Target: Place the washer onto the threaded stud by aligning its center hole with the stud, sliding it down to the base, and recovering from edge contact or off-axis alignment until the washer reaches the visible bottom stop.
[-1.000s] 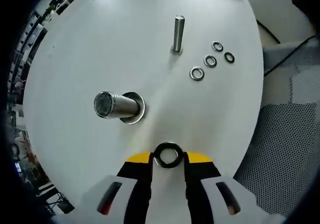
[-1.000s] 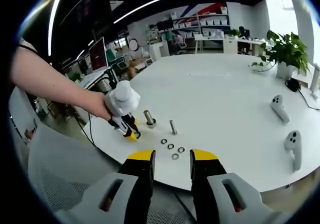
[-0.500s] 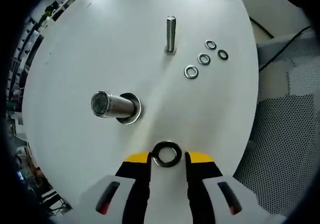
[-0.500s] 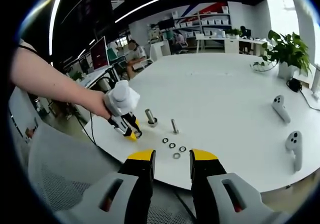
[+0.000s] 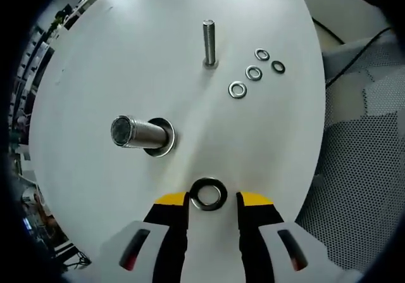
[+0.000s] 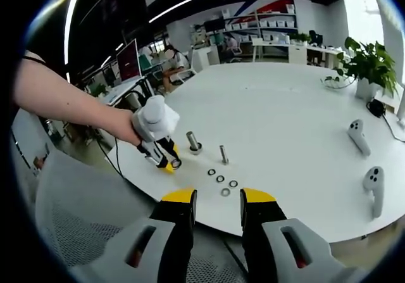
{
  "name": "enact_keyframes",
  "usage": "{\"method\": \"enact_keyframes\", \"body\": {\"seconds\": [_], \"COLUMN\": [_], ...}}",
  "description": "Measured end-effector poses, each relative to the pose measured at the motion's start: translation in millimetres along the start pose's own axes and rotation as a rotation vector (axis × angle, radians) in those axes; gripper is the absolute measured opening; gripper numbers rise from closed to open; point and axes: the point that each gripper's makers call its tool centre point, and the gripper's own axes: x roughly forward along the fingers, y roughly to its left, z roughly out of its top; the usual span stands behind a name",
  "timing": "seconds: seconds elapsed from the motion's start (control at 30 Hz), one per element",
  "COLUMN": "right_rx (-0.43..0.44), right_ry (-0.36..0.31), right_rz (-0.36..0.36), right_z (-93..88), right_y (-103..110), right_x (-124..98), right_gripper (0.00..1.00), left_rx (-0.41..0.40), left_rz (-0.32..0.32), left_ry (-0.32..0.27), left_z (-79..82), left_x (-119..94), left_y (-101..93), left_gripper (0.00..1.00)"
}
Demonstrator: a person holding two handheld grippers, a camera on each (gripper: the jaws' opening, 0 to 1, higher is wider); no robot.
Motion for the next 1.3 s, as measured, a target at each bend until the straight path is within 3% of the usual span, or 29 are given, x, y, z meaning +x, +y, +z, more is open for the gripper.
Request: {"method": "enact_keyframes", "body": {"seconds": [0.47, 0.63, 1.3], "right_rx": [0.004, 0.003, -0.006], "right_ry": [0.0, 0.0, 0.015], "right_rz": [-0.006, -0.005, 0.0], "right_z": [-0.3, -0.3, -2.2], "right_y": [-1.5, -1.4, 0.0], "right_x": [-0.2, 0.0, 0.9], "right_gripper": [0.3, 0.3, 0.3], "left_rx": [-0.019, -0.046, -0.061], "left_rz": [0.005, 0.007, 0.005], "left_ry": [0.005, -0.009, -0.03], "left_z": [-0.2, 0.1, -0.6], "left_x": [0.2, -0.1, -0.6], "left_y": [-0.5, -1.2, -0.6], "left_gripper": [0.27, 0.22, 0.21]}}
